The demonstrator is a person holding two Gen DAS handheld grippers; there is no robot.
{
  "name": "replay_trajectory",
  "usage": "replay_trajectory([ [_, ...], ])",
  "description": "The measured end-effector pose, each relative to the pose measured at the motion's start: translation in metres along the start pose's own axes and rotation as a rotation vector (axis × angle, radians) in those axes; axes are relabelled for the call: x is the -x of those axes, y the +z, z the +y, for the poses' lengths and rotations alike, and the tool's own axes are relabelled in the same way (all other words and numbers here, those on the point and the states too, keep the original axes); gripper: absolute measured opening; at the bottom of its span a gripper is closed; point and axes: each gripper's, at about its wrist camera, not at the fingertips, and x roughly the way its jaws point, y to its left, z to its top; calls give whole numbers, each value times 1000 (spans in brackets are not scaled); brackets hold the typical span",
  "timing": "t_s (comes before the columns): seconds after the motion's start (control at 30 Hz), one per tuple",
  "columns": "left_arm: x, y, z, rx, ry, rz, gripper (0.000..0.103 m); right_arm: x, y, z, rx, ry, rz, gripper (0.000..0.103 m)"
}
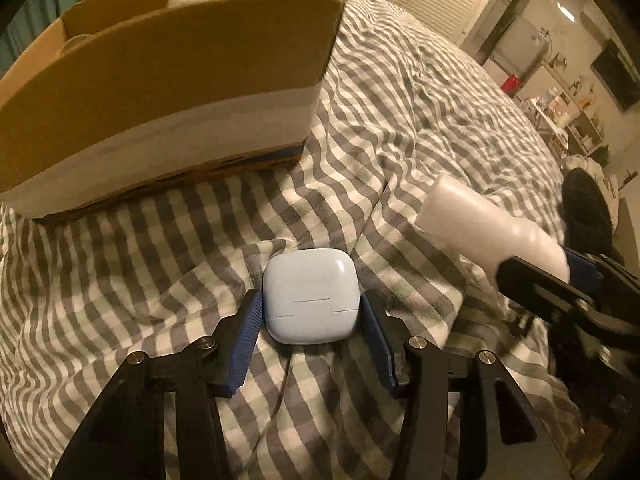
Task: Organize objects
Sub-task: 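Grasp the earbud case with the left gripper while the right grasps the white bottle, then drop earbud case and white bottle into the box and open both grippers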
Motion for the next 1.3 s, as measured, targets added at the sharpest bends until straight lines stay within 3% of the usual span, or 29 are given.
replay_trajectory([
  [0.27,48,0,-6,16,8,-84,51,18,2,8,15,-6,-35,55],
  [0.47,95,6,-4,14,42,-183,51,60,10,29,62,-3,-131,55],
  [0.8,171,34,38,20,104,-333,51,108,44,79,156,22,-257,55],
  [1.07,167,83,82,45,164,-354,51,102,106,128,193,87,-305,55],
  [1.3,118,129,118,23,174,-317,51,40,173,150,129,116,-277,55],
])
